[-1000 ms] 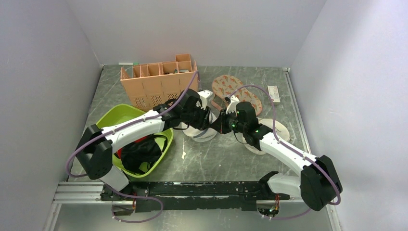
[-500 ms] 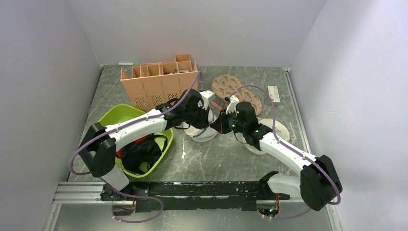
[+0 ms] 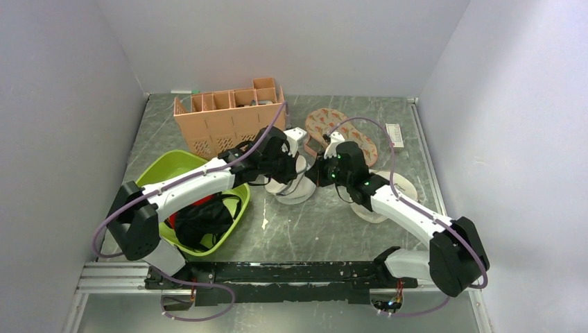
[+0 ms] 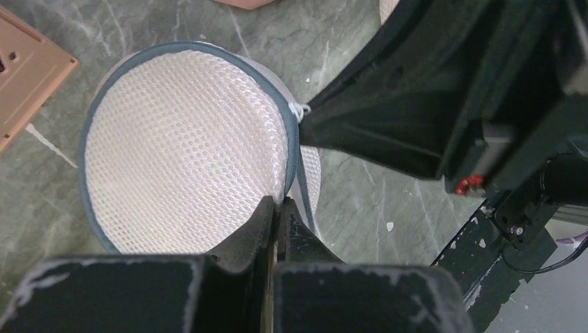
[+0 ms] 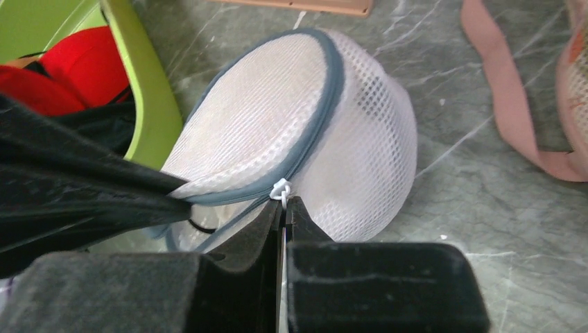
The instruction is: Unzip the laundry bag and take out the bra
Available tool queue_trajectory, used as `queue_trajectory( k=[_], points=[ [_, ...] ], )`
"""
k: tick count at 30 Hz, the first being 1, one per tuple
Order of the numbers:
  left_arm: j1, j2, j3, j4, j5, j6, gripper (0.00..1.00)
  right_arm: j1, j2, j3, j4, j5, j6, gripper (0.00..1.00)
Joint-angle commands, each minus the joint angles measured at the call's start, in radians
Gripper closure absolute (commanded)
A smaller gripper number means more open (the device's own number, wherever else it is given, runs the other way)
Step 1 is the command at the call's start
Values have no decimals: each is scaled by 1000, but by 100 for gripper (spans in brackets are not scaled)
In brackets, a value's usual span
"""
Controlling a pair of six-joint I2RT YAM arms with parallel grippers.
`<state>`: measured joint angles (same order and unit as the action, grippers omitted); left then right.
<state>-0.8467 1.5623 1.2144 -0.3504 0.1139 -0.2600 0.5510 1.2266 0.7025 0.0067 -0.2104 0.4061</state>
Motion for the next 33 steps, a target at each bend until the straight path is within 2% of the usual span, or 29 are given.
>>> queue_trajectory(
  k=[1, 8, 15, 16, 20, 23, 28, 33],
  points=[
    [5, -63, -35, -30, -36, 6, 93, -10, 40, 48, -11, 124, -34, 100],
    [5, -88, -69, -41, -40, -4, 93, -15, 85, 76, 23, 267, -45, 100],
    [5, -104, -83, -67, -70, -4, 93, -16, 8, 13, 128, 166, -44, 100],
    [5, -105, -81, -67, -70, -4, 90, -16, -6, -1, 139, 160, -44, 100],
    [5, -102, -57, -54, 10, -14, 58, -16, -40, -31, 147, 93, -58, 100],
    [6, -104, -48, -3, 71, -39, 45, -13, -57, -36, 137, 28, -71, 100],
    [6, -70, -11, 34, 81, -79, 33, -7, -88, -62, 145, -60, -69, 100],
    [6, -17, 35, 37, 59, -82, 33, 8, -94, -76, 153, -106, -58, 100]
  ],
)
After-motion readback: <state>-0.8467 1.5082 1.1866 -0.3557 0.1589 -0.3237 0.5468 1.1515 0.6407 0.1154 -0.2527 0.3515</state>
